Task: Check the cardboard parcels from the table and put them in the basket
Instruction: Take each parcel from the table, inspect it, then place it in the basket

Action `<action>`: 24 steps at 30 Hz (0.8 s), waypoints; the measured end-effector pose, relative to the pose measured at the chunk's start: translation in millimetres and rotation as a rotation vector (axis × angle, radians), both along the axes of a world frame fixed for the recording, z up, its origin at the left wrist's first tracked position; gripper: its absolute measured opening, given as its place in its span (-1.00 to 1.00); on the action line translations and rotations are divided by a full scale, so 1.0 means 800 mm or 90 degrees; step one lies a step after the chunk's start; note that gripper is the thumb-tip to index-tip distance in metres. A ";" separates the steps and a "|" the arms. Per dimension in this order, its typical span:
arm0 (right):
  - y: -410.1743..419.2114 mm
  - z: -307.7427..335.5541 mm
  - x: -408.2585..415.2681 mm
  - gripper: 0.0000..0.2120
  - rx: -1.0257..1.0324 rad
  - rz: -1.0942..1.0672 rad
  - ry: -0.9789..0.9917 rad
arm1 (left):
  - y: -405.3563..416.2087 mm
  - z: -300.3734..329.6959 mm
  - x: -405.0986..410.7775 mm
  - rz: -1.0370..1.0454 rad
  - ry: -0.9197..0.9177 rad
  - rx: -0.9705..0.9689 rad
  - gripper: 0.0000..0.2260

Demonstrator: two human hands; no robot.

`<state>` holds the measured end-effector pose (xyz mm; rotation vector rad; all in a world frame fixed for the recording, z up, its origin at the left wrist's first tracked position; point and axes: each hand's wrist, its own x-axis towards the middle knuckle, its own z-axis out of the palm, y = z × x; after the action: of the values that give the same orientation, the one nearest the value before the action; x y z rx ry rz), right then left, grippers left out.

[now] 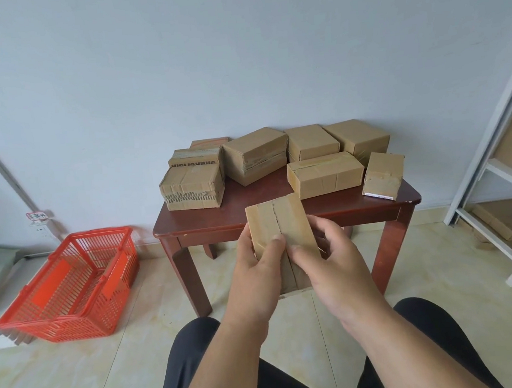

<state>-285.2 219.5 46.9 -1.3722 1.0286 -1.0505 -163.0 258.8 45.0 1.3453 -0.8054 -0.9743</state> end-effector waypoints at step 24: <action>-0.006 -0.002 0.002 -0.66 0.077 -0.060 0.026 | 0.013 -0.009 -0.013 0.069 -0.040 0.002 -0.57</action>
<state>-283.9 214.5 45.6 -1.2618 1.1773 -1.0156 -173.2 269.4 37.9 1.4133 -0.7693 -0.8526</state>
